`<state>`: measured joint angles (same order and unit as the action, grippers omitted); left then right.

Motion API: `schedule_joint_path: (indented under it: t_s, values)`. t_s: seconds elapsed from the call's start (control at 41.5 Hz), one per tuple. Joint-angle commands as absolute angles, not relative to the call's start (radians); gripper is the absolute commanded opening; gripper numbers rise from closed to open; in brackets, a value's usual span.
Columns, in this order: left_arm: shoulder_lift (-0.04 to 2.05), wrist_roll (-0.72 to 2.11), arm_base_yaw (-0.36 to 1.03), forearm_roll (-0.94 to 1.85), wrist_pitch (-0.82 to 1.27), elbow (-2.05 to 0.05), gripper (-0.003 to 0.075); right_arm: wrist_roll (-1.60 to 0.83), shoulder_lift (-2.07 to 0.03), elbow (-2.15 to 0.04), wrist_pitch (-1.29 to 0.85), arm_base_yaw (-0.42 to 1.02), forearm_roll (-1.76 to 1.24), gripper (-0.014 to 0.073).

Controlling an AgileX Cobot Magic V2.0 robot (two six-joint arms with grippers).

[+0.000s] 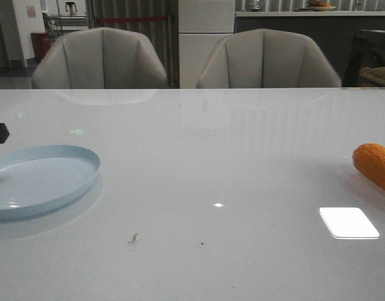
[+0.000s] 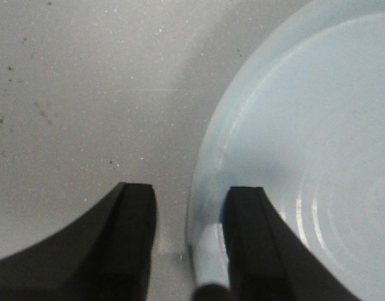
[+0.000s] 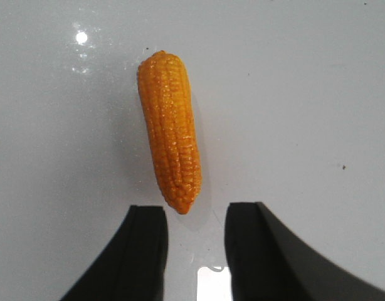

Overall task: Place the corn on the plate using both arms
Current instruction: 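Lower the left gripper over the rim of the light blue plate, then grip the plate rim with the left gripper and lift it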

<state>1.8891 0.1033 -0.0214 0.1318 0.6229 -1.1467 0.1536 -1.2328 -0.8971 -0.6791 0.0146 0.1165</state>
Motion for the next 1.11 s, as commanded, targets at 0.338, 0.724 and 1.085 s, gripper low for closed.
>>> schedule_joint_path:
  t_s: [0.338,0.724,1.085]
  values:
    - [1.843,0.093,-0.018,0.144,0.598,-1.175,0.0096,0.148,-1.213,-0.931,-0.636,0.009,0.137,0.0349]
    - [1.805,0.103,-0.018,0.246,0.592,-1.175,0.0097,0.148,-1.213,-0.931,-0.636,0.009,0.137,0.0349]
    - [1.748,0.11,-0.018,0.311,0.574,-1.192,0.0097,0.148,-1.213,-0.931,-0.636,0.009,0.137,0.0349]
